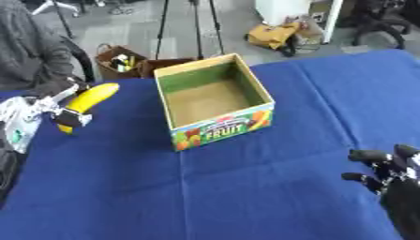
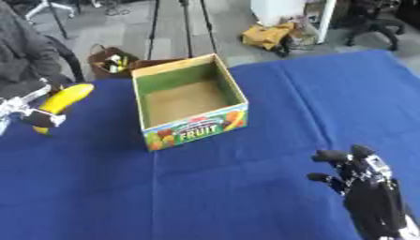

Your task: Pick up objects on the table and place them in the box.

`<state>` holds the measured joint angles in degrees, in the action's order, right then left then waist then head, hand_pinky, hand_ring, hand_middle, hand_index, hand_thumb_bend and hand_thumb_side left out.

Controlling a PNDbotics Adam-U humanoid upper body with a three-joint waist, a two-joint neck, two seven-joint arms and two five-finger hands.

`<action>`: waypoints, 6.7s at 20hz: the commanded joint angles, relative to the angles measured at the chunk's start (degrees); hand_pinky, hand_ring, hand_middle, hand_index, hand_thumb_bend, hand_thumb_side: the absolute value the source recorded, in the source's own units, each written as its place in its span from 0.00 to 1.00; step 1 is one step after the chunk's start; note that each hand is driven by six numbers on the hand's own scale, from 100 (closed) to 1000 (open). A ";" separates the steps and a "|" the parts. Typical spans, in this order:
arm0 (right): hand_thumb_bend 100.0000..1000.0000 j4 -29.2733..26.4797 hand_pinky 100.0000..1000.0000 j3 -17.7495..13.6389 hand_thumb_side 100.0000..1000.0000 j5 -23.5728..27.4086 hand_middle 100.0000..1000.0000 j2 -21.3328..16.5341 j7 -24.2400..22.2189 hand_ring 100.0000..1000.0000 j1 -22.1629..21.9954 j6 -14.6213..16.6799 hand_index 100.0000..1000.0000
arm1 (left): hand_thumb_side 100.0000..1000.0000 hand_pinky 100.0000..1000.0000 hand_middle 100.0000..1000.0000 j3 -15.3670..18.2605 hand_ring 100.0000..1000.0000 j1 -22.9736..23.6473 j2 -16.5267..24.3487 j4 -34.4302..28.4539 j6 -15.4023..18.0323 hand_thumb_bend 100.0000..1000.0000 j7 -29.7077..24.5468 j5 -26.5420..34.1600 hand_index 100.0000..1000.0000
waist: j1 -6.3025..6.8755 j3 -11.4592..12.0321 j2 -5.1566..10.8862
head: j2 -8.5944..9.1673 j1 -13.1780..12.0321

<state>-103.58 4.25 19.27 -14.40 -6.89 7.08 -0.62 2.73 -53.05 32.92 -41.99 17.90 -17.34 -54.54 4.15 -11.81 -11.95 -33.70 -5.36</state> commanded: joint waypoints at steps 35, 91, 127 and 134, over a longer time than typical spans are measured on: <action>0.00 -0.59 0.67 -0.21 1.00 0.38 0.63 -1.58 -0.37 0.98 -0.08 0.02 0.68 | 0.00 0.66 0.30 -0.87 0.13 -4.56 2.58 -2.54 1.82 0.07 -4.55 -0.99 0.72 | 0.51 -0.27 2.47 | 0.22 1.28; 0.00 -0.05 0.67 1.17 1.00 0.22 0.63 -1.32 -1.84 0.98 0.38 -0.43 0.68 | 0.00 0.67 0.30 -8.53 0.08 -12.08 -14.91 -4.04 12.36 0.20 -4.48 -16.70 0.73 | 1.52 -7.52 2.72 | 0.76 -0.75; 0.00 0.18 0.67 -0.24 1.00 0.09 0.62 -0.28 -0.55 0.98 -0.08 -0.05 0.68 | 0.86 0.77 0.71 2.29 0.72 -4.41 -11.45 -14.20 8.99 0.27 7.76 -7.80 0.79 | 0.09 -2.20 1.96 | 1.49 2.93; 0.00 -0.06 0.67 -0.52 1.00 0.19 0.62 -0.03 -0.29 0.97 0.39 0.03 0.68 | 0.94 0.71 0.68 8.03 0.69 5.25 -15.07 -23.95 3.70 0.16 13.76 -1.80 0.75 | -0.45 0.76 1.07 | 2.16 3.88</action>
<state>-102.83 4.21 19.56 -14.20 -7.36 6.79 -0.63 9.62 -47.08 17.85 -63.33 22.46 -4.73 -57.54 4.07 -10.89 -11.64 -32.14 -1.71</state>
